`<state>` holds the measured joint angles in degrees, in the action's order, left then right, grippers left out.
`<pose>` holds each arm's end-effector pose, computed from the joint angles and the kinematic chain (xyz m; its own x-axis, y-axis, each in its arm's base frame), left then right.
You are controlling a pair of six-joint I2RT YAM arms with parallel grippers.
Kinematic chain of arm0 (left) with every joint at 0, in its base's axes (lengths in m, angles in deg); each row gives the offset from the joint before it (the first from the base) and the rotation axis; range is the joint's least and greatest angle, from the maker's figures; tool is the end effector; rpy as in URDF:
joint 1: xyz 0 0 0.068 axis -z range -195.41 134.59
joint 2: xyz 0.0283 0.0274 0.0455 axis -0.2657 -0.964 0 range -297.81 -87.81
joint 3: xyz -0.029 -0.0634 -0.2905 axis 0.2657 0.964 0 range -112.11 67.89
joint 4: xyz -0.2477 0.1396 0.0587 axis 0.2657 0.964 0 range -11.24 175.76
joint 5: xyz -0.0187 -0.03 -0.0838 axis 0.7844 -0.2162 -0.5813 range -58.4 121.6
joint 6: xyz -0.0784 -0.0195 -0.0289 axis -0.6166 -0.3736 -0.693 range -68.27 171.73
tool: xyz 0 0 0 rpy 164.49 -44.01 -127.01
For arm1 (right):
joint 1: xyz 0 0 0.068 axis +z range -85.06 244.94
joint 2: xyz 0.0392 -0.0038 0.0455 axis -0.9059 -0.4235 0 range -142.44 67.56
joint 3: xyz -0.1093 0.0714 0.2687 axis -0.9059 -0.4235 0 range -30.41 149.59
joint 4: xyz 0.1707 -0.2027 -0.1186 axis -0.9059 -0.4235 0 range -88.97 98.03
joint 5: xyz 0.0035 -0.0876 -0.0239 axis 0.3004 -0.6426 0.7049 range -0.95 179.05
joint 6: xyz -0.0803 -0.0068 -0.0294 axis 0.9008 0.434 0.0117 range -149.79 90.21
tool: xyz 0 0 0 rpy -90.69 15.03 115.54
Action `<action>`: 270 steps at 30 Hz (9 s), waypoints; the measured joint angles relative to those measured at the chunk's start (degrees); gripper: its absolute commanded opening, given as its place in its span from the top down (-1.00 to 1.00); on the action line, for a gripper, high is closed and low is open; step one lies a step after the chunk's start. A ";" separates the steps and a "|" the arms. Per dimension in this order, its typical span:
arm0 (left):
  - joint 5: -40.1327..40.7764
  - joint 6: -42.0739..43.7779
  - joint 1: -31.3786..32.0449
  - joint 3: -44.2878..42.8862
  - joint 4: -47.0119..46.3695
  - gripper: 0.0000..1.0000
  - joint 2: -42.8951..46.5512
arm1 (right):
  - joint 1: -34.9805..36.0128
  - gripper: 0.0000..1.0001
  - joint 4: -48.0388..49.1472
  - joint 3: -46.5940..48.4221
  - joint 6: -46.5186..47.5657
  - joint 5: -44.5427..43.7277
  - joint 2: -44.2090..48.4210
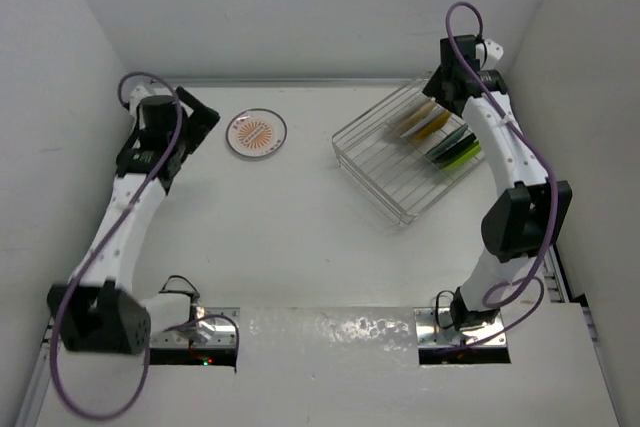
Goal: Unload the plates from the dish rack
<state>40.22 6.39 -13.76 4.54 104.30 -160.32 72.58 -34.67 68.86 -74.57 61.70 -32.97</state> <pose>0.3368 0.0016 0.3215 -0.3326 -0.6940 -0.6385 -0.4713 0.7088 -0.5248 0.4522 0.0255 0.3553 -0.3406 0.5856 -0.7356 0.6336 0.7210 0.2806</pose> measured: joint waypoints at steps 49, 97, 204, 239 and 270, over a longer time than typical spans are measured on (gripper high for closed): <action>-5.51 23.26 0.92 13.22 1.62 -1.00 22.25 | -0.79 1.00 -8.04 16.06 -7.30 -8.92 -21.00; -44.48 2.43 14.45 3.43 -37.46 1.00 -4.46 | 8.35 1.00 53.31 -39.06 1.29 55.41 25.99; -4.70 27.15 9.49 13.99 3.87 -1.00 19.15 | 5.09 0.71 2.29 20.00 0.81 -12.57 -26.88; -21.40 17.73 9.16 11.69 -8.15 -1.00 21.03 | 4.02 1.00 9.35 9.79 7.17 12.57 7.52; -46.29 -0.33 9.25 12.81 -38.01 1.00 2.12 | 9.35 -0.23 71.04 -40.81 -8.94 63.93 17.07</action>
<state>-6.07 6.06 -4.51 17.35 66.29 -158.20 81.94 36.37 28.05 -83.51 125.63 -15.90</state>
